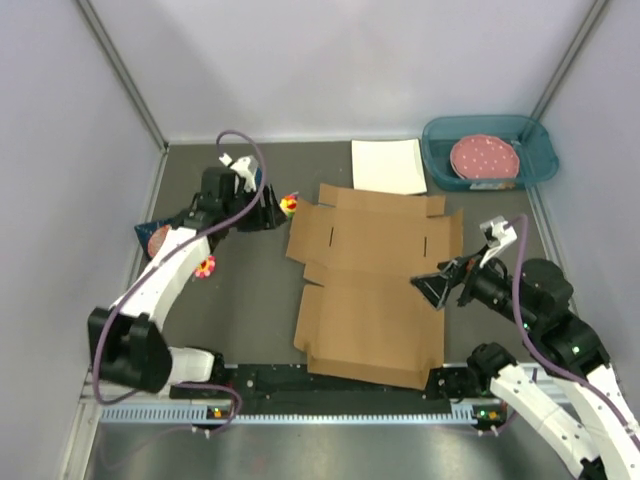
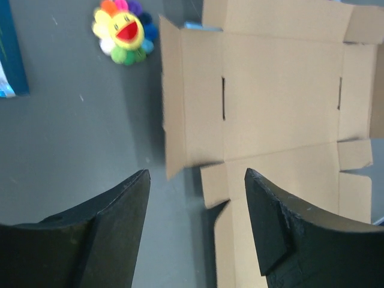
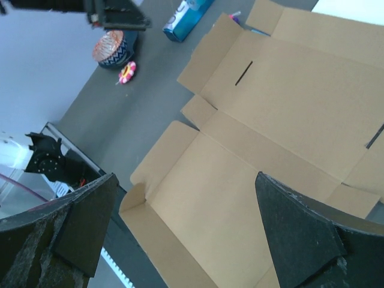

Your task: Fold the paper box

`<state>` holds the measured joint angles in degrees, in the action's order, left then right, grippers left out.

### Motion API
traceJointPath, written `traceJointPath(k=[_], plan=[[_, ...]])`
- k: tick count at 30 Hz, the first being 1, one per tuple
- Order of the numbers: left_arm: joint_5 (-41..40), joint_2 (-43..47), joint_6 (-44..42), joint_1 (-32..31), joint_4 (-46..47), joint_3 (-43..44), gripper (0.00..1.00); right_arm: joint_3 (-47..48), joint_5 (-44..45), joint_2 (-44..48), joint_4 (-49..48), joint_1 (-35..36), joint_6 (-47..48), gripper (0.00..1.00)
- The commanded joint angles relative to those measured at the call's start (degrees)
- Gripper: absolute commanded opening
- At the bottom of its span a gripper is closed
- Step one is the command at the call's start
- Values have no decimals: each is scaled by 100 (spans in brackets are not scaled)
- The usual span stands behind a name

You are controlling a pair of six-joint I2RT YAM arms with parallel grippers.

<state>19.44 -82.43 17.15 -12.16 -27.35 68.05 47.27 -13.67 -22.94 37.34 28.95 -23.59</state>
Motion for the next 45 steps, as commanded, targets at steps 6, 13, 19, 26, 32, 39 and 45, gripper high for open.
traceJointPath(k=[6, 13, 19, 26, 32, 39, 45], plan=[[-1408, 1932, 1580, -2167, 1197, -2796, 70, -358, -232, -96, -570, -39, -163, 99], [-1154, 2153, 1959, -2229, 2084, -4009, 72, -437, -329, -185, -755, -38, -294, 99], [-373, 1617, 1977, -2229, 2559, -4107, 67, -596, -303, -185, -825, -30, -365, 99], [-11, 1458, 1670, -2238, 2148, -4002, 18, -604, -233, -229, -860, -39, -356, 99], [-404, 1756, 1081, -2229, 725, -3563, 0, -666, -224, -255, -913, -30, -418, 99], [-1336, 1889, 966, -2229, -374, -2940, 0, -754, -320, -229, -940, -30, -471, 99], [-1767, 1546, 1273, -2229, -989, -2684, 0, -886, -285, -44, -773, -39, -444, 99]])
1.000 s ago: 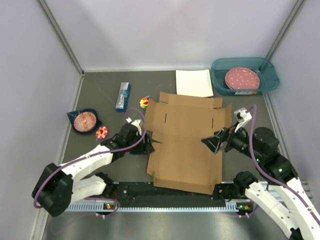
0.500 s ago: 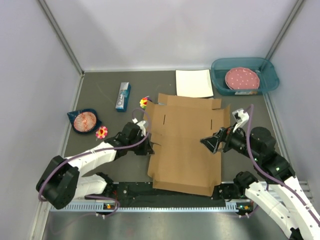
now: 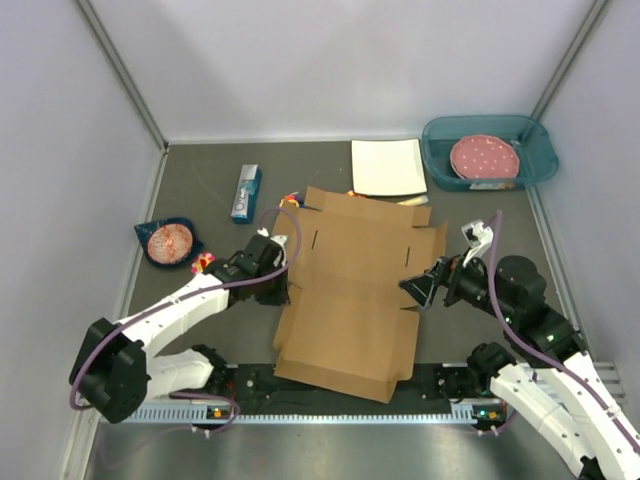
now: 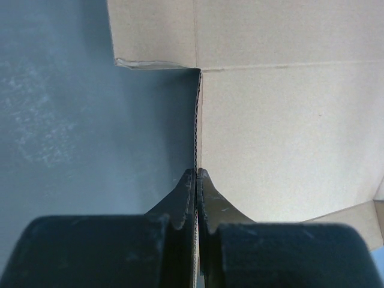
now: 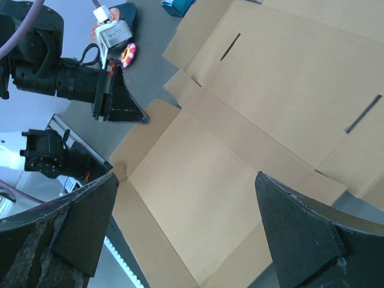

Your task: Fold the paper box

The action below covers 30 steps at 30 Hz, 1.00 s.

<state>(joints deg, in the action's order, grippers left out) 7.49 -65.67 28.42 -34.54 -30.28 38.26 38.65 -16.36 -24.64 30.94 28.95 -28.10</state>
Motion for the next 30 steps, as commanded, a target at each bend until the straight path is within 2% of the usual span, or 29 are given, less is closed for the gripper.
traceJointPath(k=[1, 3, 4, 5, 6, 10, 11, 13, 18, 20, 21, 22, 24, 25, 27, 28, 29, 30], plan=[[-695, -148, 241, 9, -750, 322, 0, -51, -16, 135, -141, -39, -3, 99], [-696, -113, 313, 9, -830, 357, 4, -68, -25, 153, -132, -38, 15, 99], [-687, -26, 348, 9, -848, 366, 14, -69, -25, 144, -149, -30, 15, 99], [-696, 36, 365, 9, -856, 392, 28, -60, 1, 135, -150, -38, 15, 99], [-687, 106, 383, 9, -874, 454, 54, -42, 10, 118, -150, -39, 41, 99], [-705, 580, 331, 9, -848, 752, 79, 107, 36, -14, -176, -38, 67, 99], [-879, 616, 313, 9, -813, 840, 96, 159, 62, -49, -193, -30, 85, 99], [-1248, 660, 321, 18, -743, 1121, 99, 326, 124, -268, -272, -39, 138, 99], [-2048, 459, 295, 307, -24, 1657, 99, 818, 308, -980, -650, -38, 164, 98], [-2312, 274, 295, 587, 293, 1650, 98, 994, 720, -1331, -834, -30, 121, 96], [-2278, 230, 278, 720, 747, 1563, 98, 1021, 1018, -1463, -844, -30, -97, 93], [-2060, 108, 156, 860, 952, 1509, 98, 1004, 1421, -1612, -913, -30, -143, 92], [-1700, -112, 67, 1370, 1147, 1561, 95, 960, 1556, -1754, -1080, -30, -108, 91], [-1245, -400, 23, 1554, 1174, 1623, 93, 968, 1531, -1815, -1072, -30, -134, 91], [-498, -709, -135, 2012, 1191, 1859, 90, 1012, 1076, -2079, -1090, -30, 31, 93], [-241, -998, -214, 2135, 1287, 1921, 88, 1021, 560, -2184, -1116, -30, 85, 93], [179, -1122, -249, 2328, 1366, 1965, 87, 995, 433, -2316, -1151, 5, 102, 94], [261, -1245, -276, 2399, 1419, 2053, 86, 960, 388, -2360, -1178, 49, 94, 95]])
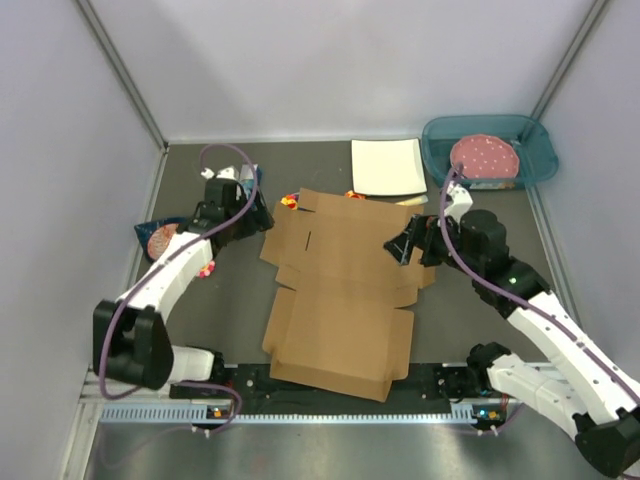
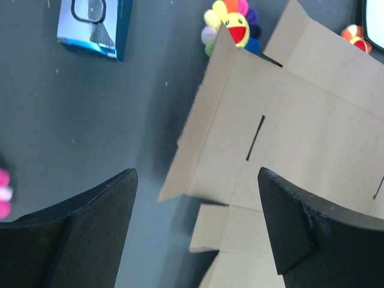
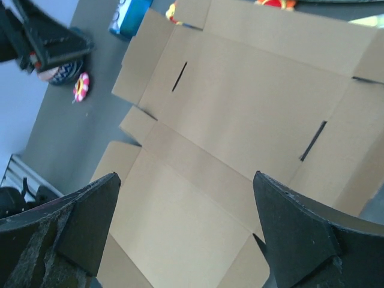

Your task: Fold the paper box

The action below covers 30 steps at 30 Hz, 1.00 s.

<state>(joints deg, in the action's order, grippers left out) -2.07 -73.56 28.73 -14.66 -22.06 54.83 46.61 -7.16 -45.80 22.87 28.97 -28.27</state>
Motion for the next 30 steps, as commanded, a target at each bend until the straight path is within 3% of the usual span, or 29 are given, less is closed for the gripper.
traceJointPath(k=[1, 14, 23, 26, 30], plan=[[1269, -701, -376, 454, 633, 449, 86, 68, -515, -245, -424, 99, 129, 95], [2113, -2496, -1054, 586, 89, 1767, 82, 15, -638, -315, -398, 170, 243, 95], [1946, -2874, -1247, 710, 88, 1742, 81, 111, -734, -386, -406, 170, 269, 95], [2252, -2918, -1238, 692, 315, 1567, 70, 138, -734, -412, -406, 162, 261, 95], [2430, -2883, -1256, 622, 598, 1311, 48, 173, -734, -403, -398, 170, 261, 95]])
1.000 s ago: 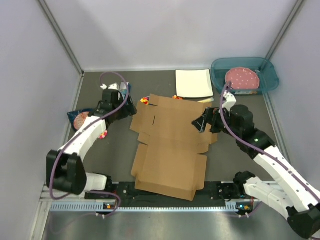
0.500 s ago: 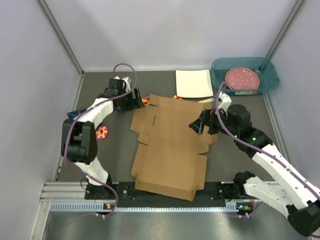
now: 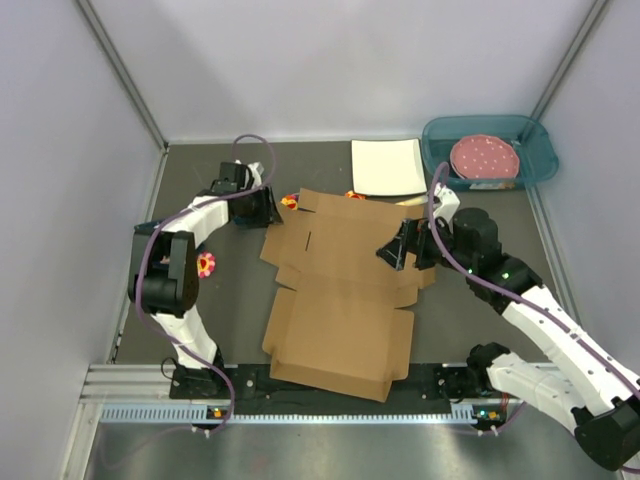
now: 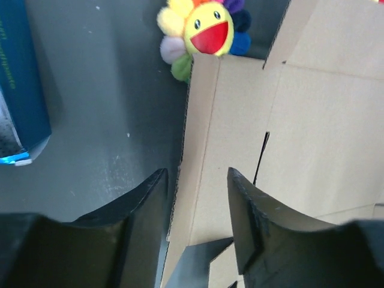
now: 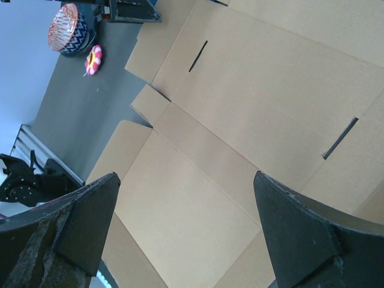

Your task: Fold the paper box

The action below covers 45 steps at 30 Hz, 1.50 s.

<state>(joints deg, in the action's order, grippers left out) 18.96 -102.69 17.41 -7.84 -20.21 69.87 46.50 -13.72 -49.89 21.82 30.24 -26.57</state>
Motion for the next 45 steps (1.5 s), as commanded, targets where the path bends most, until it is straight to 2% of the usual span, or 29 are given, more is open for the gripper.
traceJointPath(k=[1, 4, 6, 10, 11, 17, 24, 30, 32, 33, 34, 39, 45], plan=[[371, 30, -132, -104, 456, -219, 40, 184, -79, -3, -293, 43, 90, 95], [486, -14, -194, -235, 518, -324, 31, 193, -96, -21, -284, 43, 64, 95], [503, -22, -282, -306, 535, -359, 29, 219, -105, -38, -293, 52, 46, 95], [459, 82, -343, -499, 649, -552, 16, 333, -26, -65, -232, 61, 73, 95], [468, 266, -335, -543, 771, -666, 10, 420, 9, -74, -179, 70, 116, 95], [-278, 1521, -369, -1035, 2406, -2133, 0, 728, 290, -179, -91, 52, 222, 95], [-1236, 2920, -747, -1597, 4093, -3557, 0, 1001, 501, -451, 129, 70, 415, 94], [-1578, 3703, -1494, -1721, 4323, -3884, 0, 1230, 1194, -750, 226, 149, 442, 94], [-1790, 4027, -1521, -1739, 4647, -4278, 0, 1317, 1231, -864, 130, 149, 555, 94], [-1843, 4142, -1521, -1817, 5127, -4454, 0, 1361, 1205, -899, 94, 158, 626, 94], [-2165, 4231, -1512, -1879, 5341, -4786, 0, 1414, 1144, -961, 68, 166, 818, 95], [-2633, 4310, -1231, -2291, 5685, -5149, 0, 1967, 766, -1146, 41, 175, 1241, 97], [-3319, 4381, -1099, -2766, 6564, -5852, 0, 2390, 677, -1636, 24, 210, 1654, 97]])
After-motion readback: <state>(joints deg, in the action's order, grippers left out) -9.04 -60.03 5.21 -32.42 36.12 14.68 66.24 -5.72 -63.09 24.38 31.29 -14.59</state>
